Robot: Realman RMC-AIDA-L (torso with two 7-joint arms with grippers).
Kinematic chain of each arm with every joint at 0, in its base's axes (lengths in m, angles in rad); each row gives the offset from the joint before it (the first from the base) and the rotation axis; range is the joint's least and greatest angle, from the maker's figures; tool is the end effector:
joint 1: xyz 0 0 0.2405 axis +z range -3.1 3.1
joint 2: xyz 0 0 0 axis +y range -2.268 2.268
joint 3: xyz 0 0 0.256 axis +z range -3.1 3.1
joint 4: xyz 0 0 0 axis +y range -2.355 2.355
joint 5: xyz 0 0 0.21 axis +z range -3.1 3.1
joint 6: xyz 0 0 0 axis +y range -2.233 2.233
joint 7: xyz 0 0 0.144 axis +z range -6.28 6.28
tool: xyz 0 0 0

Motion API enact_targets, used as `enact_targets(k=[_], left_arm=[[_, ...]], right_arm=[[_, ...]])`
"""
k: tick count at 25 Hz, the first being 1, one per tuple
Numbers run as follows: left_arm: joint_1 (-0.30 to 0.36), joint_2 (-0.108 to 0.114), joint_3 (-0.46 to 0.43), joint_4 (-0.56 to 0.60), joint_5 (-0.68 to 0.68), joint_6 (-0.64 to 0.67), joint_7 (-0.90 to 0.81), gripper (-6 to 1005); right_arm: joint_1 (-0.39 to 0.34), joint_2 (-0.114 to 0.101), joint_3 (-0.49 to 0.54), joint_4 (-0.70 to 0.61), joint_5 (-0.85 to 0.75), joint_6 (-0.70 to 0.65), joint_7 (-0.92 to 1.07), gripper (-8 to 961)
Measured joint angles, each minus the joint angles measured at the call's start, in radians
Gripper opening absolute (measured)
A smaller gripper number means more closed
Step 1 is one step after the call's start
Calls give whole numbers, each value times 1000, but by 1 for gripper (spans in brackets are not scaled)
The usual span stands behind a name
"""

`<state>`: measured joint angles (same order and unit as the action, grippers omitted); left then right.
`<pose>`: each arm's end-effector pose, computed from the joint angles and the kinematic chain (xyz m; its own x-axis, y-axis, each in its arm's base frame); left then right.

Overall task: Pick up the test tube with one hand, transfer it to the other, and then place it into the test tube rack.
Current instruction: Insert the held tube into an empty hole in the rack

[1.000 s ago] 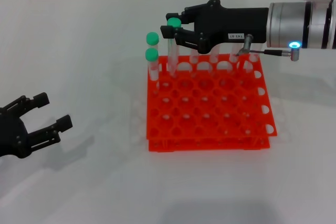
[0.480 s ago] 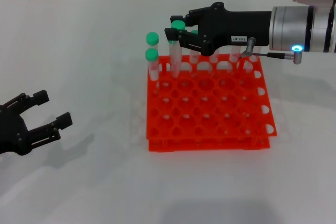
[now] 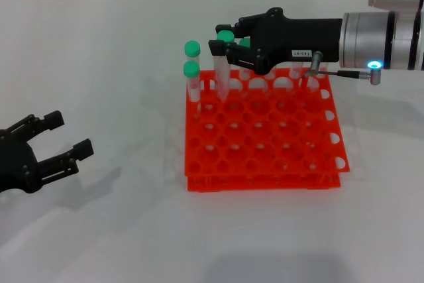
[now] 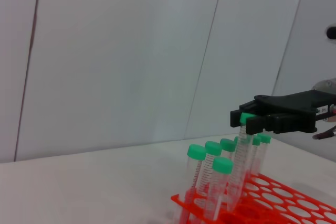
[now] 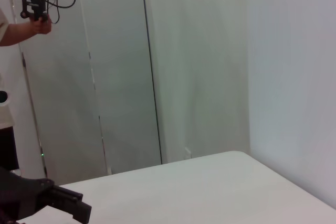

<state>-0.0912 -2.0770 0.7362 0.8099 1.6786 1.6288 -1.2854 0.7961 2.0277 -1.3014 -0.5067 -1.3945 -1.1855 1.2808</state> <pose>-0.3380 0.2285 0.0473 0.6706 0.3106 0.6737 0.6309 -0.7165 -0.2977 0.1443 0.4022 -0.0475 0.8407 -0.0996 -0.5323 -0.2409 -0.9491 -0.2028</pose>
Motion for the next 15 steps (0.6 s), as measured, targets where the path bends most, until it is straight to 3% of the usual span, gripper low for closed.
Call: enact_targets(k=[15], left_arm=[[-12, -1, 0, -11, 1, 0, 0, 885]], right_arm=[[1, 0, -41, 2, 16, 37, -1, 290]])
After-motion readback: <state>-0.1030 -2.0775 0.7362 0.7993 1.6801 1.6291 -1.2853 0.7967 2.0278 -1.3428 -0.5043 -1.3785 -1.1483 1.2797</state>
